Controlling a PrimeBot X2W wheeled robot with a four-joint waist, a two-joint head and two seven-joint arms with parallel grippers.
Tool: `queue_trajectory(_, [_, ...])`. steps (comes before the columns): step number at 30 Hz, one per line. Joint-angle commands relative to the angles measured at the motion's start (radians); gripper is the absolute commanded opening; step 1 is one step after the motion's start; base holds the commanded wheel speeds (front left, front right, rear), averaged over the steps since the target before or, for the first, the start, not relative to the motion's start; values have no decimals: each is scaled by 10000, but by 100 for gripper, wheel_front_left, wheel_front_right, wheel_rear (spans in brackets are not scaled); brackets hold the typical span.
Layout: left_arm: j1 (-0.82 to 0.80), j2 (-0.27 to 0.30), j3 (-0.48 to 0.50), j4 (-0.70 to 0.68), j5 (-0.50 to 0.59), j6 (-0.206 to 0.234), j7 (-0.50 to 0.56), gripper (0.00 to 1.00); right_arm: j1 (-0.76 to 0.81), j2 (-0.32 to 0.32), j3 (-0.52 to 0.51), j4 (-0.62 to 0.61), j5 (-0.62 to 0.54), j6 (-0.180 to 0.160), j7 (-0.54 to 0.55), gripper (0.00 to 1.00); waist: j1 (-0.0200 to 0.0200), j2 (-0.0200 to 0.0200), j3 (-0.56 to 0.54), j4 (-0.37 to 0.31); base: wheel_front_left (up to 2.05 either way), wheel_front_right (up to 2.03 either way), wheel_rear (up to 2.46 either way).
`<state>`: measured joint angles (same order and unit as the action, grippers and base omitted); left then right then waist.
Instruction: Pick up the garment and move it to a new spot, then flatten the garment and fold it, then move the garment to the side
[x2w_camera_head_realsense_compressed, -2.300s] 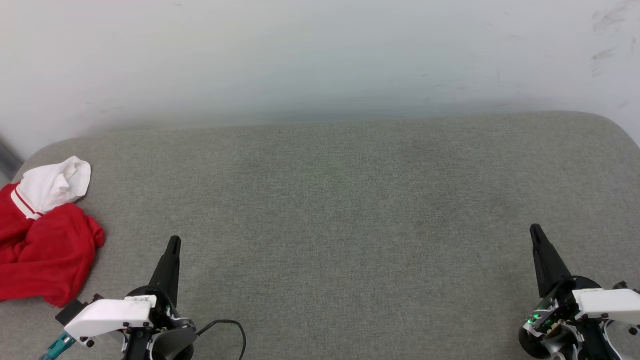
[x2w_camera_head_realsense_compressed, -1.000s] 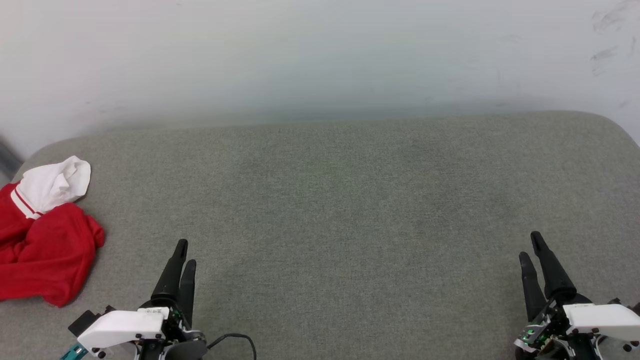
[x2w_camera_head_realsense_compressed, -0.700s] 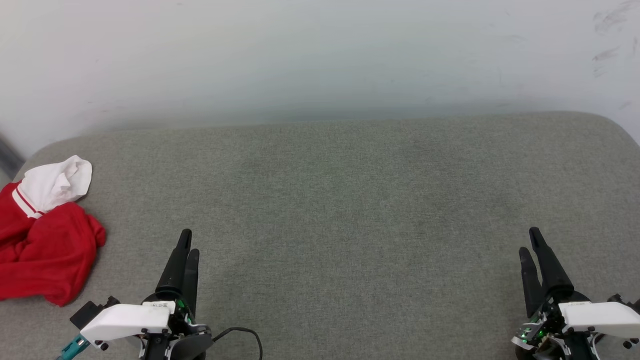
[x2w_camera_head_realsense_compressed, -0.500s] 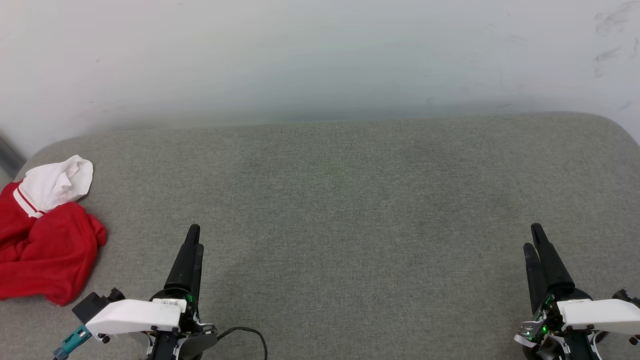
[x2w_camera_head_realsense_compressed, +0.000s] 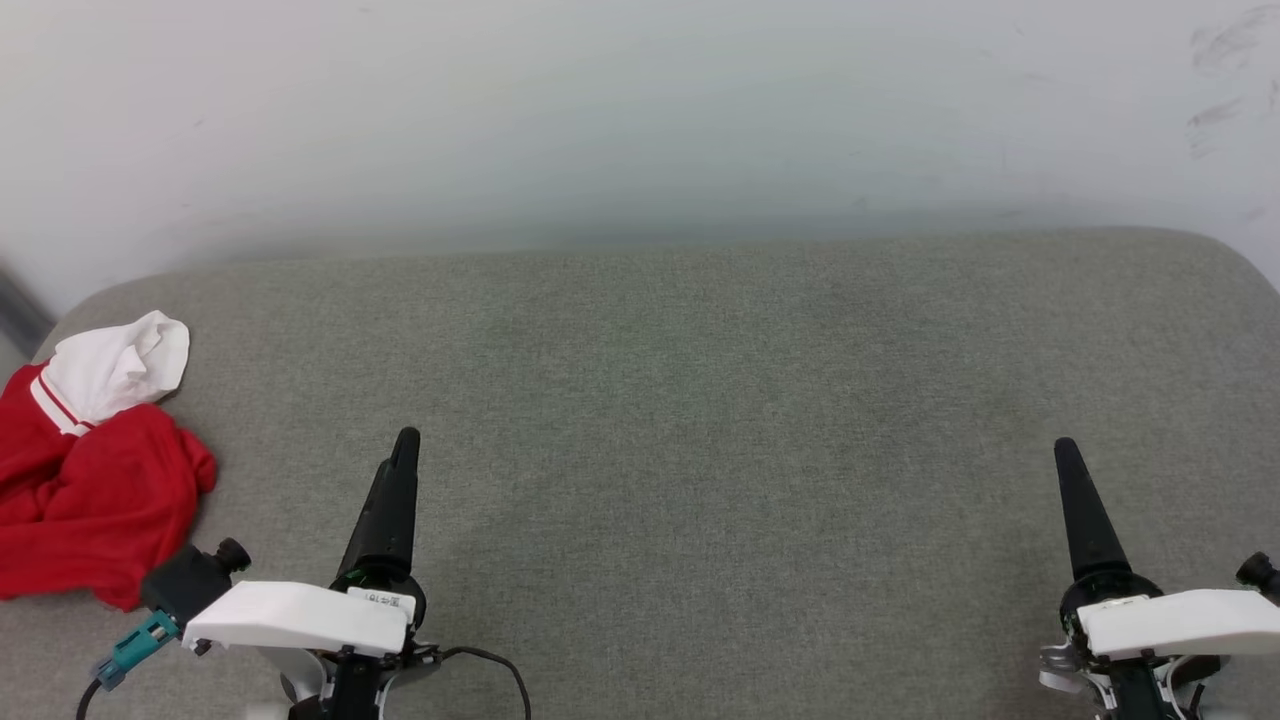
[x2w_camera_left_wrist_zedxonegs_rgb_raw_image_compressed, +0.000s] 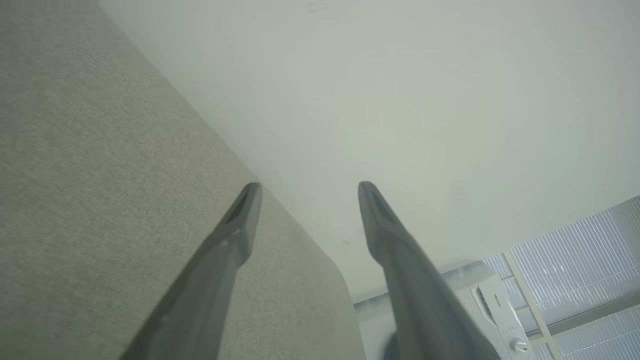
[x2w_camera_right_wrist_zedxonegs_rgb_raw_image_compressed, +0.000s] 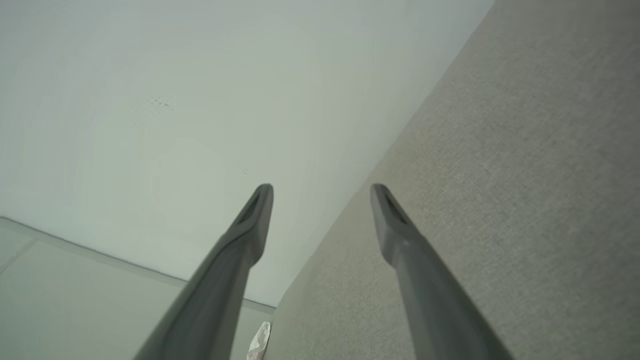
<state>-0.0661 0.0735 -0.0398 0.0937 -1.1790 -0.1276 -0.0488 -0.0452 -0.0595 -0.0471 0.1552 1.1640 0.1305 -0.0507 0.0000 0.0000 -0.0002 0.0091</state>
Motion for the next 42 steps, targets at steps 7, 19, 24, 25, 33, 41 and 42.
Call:
queue_trajectory(7, [-37, 124, -185, -197, 2273, -23, -390, 100, -14, -50, -2, -347, -3081, 1, -368, 100, 0, 0, -30, -11, 0, 0, 0])
queue_trajectory(19, [103, 382, -204, 1, 4876, -27, -752, 100, 125, -56, 114, -870, -5791, 2, -258, 100, 0, 0, -50, -16, 0, 0, 0])
queue_trajectory(24, [124, 467, -234, -38, 5631, -29, -868, 100, 198, -60, 117, -1033, -6435, 2, -174, 100, 0, 0, -50, -9, 0, 0, 0])
queue_trajectory(25, [126, 489, -257, -46, 5807, -29, -897, 100, 217, -67, 125, -1071, -6581, 1, -141, 100, 0, 0, -49, -6, 0, 0, 0])
queue_trajectory(33, [201, 525, -368, -60, 6950, -30, -1099, 100, 327, -92, 141, -1351, -7716, 1, 91, 100, 0, 0, -65, -7, 0, 0, 0])
queue_trajectory(41, [218, 499, -495, -30, 7799, -33, -1303, 100, 426, -29, 115, -1560, -8613, 2, 214, 100, 0, 0, -77, 4, 0, 0, 0])
queue_trajectory(42, [213, 500, -512, -24, 7903, -34, -1331, 100, 428, -19, 130, -1578, -8697, 2, 216, 100, 0, 0, -77, 6, 0, 0, 0])
